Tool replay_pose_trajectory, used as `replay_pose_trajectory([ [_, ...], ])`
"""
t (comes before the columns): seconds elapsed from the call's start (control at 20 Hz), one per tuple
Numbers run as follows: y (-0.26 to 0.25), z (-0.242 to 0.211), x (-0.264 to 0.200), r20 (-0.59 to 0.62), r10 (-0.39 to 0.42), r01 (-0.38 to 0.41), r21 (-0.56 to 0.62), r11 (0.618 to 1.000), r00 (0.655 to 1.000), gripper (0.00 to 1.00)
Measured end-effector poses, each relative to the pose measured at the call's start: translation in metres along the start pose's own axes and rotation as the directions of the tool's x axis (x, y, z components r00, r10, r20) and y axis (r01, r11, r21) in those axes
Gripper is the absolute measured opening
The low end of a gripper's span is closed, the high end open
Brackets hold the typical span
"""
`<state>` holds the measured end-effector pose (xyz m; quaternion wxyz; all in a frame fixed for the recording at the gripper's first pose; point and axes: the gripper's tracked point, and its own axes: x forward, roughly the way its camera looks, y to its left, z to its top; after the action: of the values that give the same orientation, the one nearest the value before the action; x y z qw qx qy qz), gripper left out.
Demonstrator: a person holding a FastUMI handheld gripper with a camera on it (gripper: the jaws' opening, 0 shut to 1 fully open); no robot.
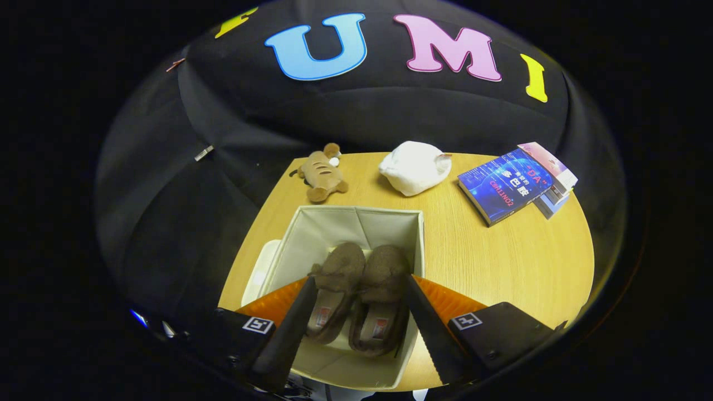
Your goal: Open the storage box then place both shoes into the box .Put the left shoe in first, then the right shoe, with the right side of both shoes facing outward in a uniform manner.
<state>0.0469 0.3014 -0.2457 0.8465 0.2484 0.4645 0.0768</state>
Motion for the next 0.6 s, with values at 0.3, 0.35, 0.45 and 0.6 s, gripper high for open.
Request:
replay_pose_trajectory([
  [0.3, -0.026, 0.060, -0.053, 0.193, 0.021, -0.005, -0.082, 0.997, 0.981, 0.99],
  [0.35, -0.034, 0.072, -0.063, 0.232, 0.016, 0.006, -0.095, 0.995, 0.973, 0.99],
  [0.45, -0.054, 0.095, -0.084, 0.313, -0.004, 0.046, -0.129, 0.991, 0.950, 0.98],
  [0.6, -0.080, 0.121, -0.117, 0.423, -0.026, 0.109, -0.174, 0.979, 0.906, 0.98],
])
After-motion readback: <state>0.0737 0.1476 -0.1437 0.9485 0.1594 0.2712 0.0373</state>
